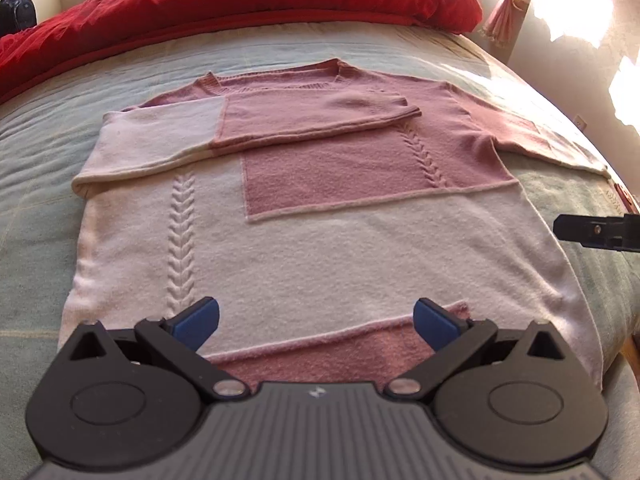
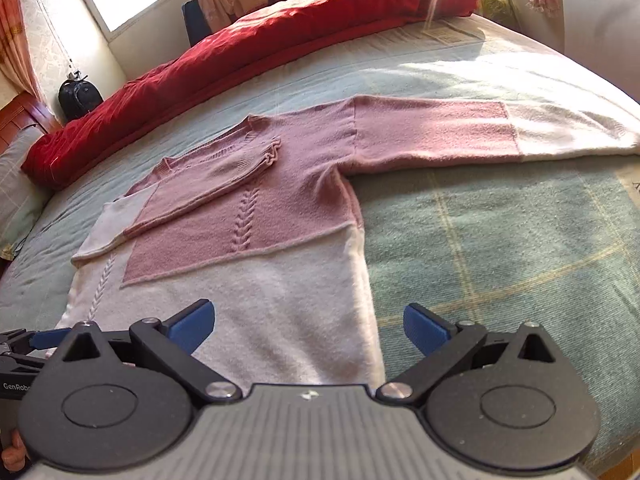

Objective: Fold clothes
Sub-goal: 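Move the open right gripper toward the cream sleeve cuff on the bed, then close the right gripper on the white ribbed sleeve cuff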

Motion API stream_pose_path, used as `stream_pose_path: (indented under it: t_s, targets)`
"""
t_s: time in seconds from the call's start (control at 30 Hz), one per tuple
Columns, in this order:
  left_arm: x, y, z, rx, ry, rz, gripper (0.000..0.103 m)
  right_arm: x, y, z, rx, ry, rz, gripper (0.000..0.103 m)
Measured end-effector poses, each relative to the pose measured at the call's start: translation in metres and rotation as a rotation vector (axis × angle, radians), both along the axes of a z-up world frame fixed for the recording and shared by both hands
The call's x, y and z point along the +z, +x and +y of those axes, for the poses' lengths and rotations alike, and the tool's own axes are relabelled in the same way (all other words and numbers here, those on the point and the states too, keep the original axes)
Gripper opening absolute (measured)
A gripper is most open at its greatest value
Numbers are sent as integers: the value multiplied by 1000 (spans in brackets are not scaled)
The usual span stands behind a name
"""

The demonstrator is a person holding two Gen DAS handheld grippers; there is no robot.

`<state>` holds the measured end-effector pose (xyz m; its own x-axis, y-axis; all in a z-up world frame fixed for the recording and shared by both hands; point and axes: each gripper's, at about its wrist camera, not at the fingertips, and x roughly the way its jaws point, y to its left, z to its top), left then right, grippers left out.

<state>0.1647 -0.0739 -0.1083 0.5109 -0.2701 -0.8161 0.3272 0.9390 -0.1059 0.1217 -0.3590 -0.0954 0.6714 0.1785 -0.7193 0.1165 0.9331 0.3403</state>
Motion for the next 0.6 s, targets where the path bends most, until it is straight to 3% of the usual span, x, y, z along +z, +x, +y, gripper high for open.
stream_pose_path:
  t_s: [0.27,0.4,0.6]
  targets:
    - [-14,2,-35,-64,34,20,102,-1,18,-102,-179,37,-20,89]
    - [-14,3,-44,-84,47,12,102,-11,25,-163,-285,151,-21,76]
    - [-13,12,-51,-86,47,17,102,-32,33,-250,-502,374,-47,72]
